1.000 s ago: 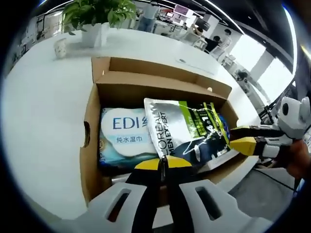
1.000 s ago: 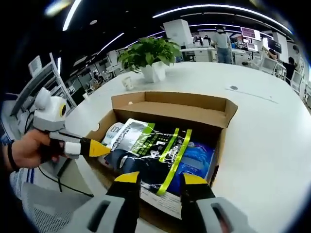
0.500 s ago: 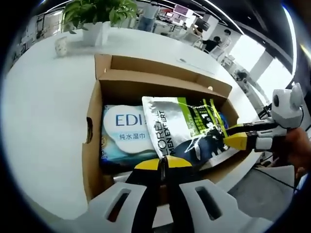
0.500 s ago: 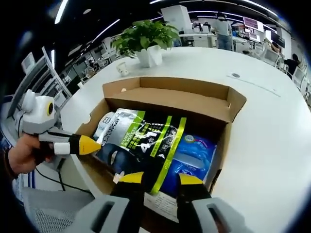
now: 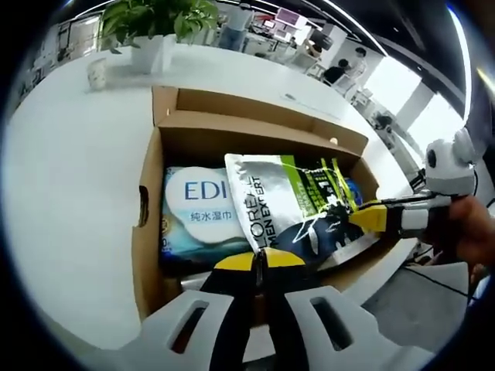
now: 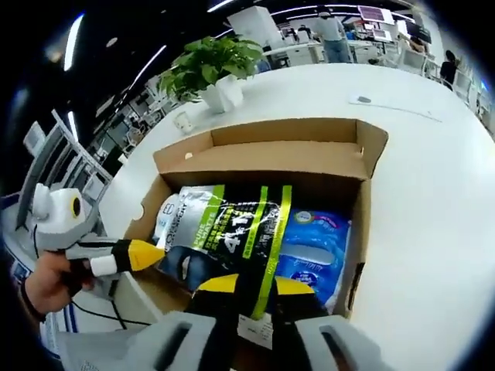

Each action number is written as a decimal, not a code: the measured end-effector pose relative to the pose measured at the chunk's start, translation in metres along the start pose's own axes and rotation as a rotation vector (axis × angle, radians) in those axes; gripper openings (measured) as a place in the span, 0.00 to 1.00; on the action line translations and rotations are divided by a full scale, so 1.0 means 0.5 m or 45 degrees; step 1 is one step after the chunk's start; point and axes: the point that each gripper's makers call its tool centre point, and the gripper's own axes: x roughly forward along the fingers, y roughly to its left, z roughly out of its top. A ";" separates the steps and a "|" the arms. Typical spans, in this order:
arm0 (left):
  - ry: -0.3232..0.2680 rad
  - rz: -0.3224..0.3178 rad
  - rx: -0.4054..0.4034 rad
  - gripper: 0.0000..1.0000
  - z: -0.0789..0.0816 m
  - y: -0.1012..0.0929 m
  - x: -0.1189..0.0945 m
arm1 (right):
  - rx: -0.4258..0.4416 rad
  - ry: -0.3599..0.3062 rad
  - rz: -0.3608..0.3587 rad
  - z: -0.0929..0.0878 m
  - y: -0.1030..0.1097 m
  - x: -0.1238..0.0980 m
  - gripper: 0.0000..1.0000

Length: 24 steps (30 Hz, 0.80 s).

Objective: Operate the shoe box by opening the lid, removing the specified soft item, and placing it in the target area until the item is outside and the box remains undamaged.

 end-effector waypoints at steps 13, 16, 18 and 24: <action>-0.021 0.006 0.057 0.01 0.006 -0.013 -0.015 | 0.049 -0.036 0.055 -0.008 0.009 -0.018 0.00; -0.034 -0.012 0.075 0.01 0.008 -0.027 -0.022 | 0.049 -0.050 0.052 -0.009 0.005 -0.027 0.00; -0.034 -0.019 0.101 0.01 0.007 -0.036 -0.025 | 0.053 -0.066 0.055 -0.008 0.002 -0.037 0.00; -0.059 -0.041 0.147 0.01 0.019 -0.070 -0.035 | 0.057 -0.104 0.054 -0.007 -0.009 -0.070 0.00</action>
